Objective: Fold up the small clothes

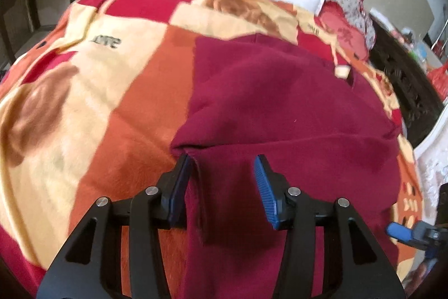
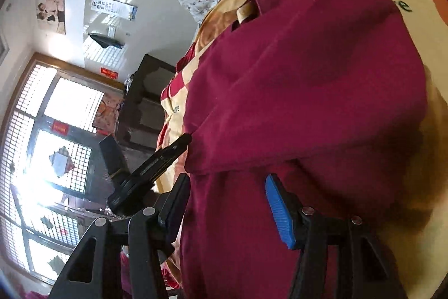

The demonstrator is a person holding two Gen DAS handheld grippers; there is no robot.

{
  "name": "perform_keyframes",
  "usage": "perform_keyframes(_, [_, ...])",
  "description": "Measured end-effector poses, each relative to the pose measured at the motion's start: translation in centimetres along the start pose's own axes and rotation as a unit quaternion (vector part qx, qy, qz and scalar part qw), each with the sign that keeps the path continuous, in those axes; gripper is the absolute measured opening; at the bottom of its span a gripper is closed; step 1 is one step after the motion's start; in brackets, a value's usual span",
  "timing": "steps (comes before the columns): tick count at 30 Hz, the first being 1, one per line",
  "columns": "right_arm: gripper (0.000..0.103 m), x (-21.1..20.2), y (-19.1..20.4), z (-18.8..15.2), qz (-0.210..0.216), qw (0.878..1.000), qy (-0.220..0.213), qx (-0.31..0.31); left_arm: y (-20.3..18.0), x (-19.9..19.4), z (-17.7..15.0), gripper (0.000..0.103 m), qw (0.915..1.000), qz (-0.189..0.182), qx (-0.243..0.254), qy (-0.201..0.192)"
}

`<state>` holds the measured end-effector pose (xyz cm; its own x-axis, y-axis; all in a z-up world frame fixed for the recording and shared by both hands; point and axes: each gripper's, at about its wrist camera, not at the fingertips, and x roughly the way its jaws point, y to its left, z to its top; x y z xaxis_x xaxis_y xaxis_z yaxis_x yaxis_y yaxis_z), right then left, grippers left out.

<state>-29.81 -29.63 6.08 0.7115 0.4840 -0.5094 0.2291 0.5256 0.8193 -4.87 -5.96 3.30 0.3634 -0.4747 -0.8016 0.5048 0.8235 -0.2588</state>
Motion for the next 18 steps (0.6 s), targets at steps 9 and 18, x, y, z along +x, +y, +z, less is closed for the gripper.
perform_keyframes(9, [0.054, -0.4, 0.1, 0.2, -0.002, 1.0, -0.01, -0.003, -1.4, -4.0, 0.1, 0.014, 0.9976, -0.005, 0.033, -0.061])
perform_keyframes(18, [0.054, -4.1, -0.6, 4.0, -0.081, 0.993, -0.084, -0.027, -4.5, -7.6, 7.4, 0.012, 0.9893, -0.036, 0.062, -0.127])
